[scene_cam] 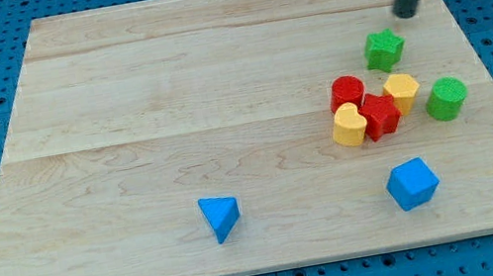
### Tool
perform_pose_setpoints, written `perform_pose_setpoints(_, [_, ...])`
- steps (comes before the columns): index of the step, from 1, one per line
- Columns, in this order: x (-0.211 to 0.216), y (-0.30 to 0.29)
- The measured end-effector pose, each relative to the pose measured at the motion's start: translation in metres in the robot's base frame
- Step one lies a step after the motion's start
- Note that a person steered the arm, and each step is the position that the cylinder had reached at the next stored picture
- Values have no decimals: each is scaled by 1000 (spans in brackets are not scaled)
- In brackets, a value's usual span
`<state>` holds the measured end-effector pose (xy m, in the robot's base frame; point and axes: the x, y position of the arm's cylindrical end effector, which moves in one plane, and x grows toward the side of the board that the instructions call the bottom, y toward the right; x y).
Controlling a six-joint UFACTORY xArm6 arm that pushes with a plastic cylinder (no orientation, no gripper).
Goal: Slightly push the yellow hexagon close to the red circle
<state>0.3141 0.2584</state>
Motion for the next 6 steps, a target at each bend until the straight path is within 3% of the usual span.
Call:
perform_pose_setpoints(1, [55,53])
perform_pose_setpoints(3, [189,54])
perform_pose_setpoints(4, [191,8])
perform_pose_setpoints(6, [154,-70])
